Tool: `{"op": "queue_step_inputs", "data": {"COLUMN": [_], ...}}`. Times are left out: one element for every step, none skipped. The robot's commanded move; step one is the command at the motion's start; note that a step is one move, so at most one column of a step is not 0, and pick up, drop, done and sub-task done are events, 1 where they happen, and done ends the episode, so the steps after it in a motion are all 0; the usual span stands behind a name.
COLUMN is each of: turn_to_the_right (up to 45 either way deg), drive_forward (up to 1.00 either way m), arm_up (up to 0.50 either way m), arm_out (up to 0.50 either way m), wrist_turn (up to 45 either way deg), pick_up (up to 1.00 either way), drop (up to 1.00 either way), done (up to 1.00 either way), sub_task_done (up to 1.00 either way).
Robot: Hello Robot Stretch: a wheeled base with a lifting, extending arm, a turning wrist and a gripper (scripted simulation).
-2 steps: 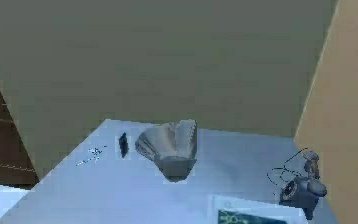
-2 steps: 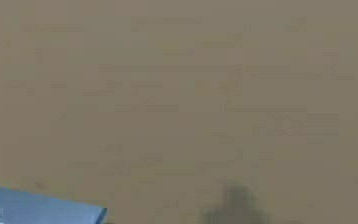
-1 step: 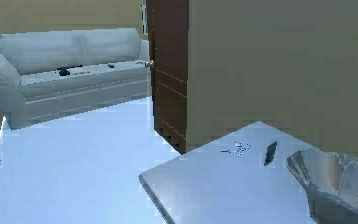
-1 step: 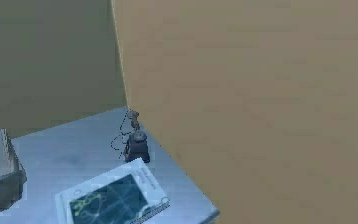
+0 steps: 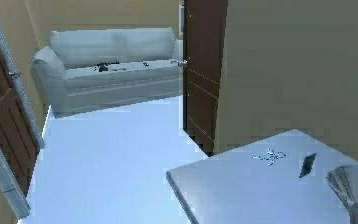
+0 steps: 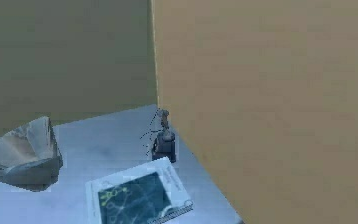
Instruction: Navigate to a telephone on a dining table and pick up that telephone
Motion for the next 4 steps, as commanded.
{"op": "queue_step_inputs", "data": {"turn_to_the_right": [0.0, 0.0, 0.0, 0.0], "drive_forward": [0.0, 0.0, 0.0, 0.0], "arm_up": [0.5, 0.38, 0.0, 0.0], "arm_out": [0.0, 0.0, 0.16, 0.0], "wrist_turn": [0.0, 0.0, 0.0, 45.0], "pick_up": [0.0, 0.0, 0.0, 0.0], "drop": [0.0, 0.0, 0.0, 0.0], "done": [0.0, 0.0, 0.0, 0.0], "sub_task_done": [0.0, 0.0, 0.0, 0.0]}}
